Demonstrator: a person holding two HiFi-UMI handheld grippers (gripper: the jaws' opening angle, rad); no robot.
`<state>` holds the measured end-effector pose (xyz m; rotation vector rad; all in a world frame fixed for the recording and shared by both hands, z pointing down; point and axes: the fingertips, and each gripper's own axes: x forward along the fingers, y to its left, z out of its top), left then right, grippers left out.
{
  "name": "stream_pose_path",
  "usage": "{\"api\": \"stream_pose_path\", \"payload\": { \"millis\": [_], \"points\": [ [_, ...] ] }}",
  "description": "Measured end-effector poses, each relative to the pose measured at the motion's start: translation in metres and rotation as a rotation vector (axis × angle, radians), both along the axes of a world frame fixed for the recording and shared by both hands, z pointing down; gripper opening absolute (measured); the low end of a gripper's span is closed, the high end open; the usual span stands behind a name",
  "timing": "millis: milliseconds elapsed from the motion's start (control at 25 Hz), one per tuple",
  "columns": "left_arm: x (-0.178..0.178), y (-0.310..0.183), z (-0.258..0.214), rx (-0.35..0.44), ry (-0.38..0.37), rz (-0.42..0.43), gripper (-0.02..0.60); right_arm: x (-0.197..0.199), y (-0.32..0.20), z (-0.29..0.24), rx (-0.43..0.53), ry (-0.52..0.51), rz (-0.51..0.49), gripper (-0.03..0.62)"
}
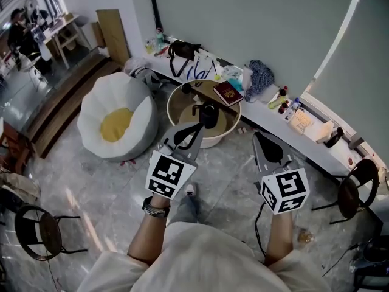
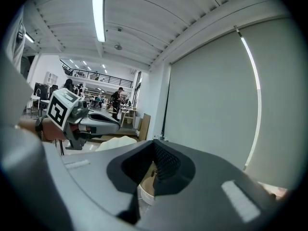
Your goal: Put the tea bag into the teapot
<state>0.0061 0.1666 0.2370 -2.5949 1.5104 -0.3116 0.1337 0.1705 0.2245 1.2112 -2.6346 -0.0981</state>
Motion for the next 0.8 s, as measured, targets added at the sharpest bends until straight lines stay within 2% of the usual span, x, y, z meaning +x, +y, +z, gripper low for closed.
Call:
{"api": "stream_pose_path", "payload": {
  "millis": [440, 800],
  "points": [
    [0.007, 0.005, 0.004, -0.006, 0.004, -0.012, 0.006, 0.009, 0.004, 0.005, -0.003, 0.009, -0.007, 0.005],
    [0.012, -0.017, 0.010, -0.013, 0.003, -0.008, 0.006, 0.014, -0.017, 0.015, -0.019, 0.007, -0.005, 0.005]
  ]
}}
